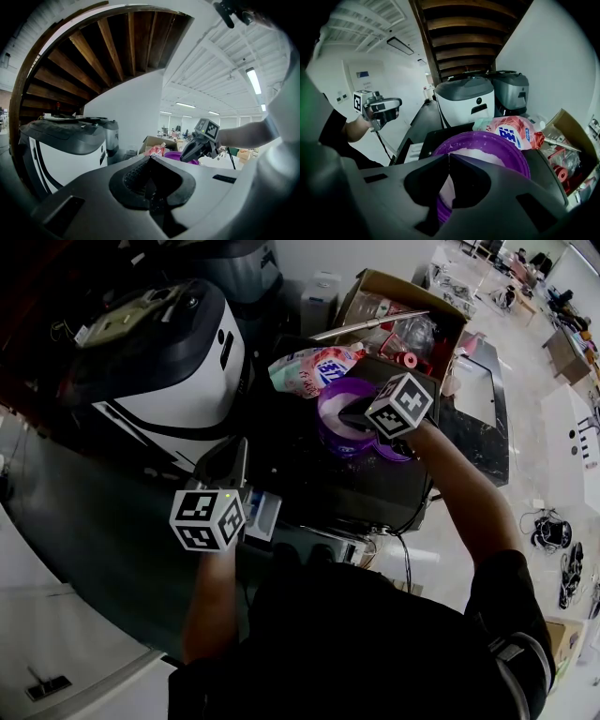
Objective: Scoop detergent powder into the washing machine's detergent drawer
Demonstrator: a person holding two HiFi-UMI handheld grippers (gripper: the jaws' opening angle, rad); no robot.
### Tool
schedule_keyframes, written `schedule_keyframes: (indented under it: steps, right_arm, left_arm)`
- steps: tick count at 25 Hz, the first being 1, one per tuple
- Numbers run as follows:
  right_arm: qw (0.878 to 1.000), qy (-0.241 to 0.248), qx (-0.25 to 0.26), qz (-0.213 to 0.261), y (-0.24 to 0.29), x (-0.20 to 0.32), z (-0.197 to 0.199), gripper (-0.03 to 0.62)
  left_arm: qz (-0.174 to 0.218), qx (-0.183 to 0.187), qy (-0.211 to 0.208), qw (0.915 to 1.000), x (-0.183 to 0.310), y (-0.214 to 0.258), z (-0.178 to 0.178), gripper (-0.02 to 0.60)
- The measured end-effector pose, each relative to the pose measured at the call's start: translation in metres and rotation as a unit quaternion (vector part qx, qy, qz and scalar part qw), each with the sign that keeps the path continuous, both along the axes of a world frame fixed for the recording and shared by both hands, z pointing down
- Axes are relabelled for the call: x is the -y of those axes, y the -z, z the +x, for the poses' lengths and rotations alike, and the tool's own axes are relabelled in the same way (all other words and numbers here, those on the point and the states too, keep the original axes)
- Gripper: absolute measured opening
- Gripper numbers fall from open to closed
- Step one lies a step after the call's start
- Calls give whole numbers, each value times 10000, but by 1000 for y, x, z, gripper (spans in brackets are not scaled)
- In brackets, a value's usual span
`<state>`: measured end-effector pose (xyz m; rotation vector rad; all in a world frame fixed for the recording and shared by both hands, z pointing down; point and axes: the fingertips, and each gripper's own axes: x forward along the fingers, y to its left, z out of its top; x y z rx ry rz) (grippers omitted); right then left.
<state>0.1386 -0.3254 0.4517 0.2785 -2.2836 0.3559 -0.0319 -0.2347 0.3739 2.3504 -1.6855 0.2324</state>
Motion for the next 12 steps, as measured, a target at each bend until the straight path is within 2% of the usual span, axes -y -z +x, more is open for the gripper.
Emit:
schedule_keyframes:
  steps: [12]
  right_arm:
    - [9932,-582,665,-764,16,6,11,20]
  left_arm:
    - [30,-8,61,10000,-6,4,4,8]
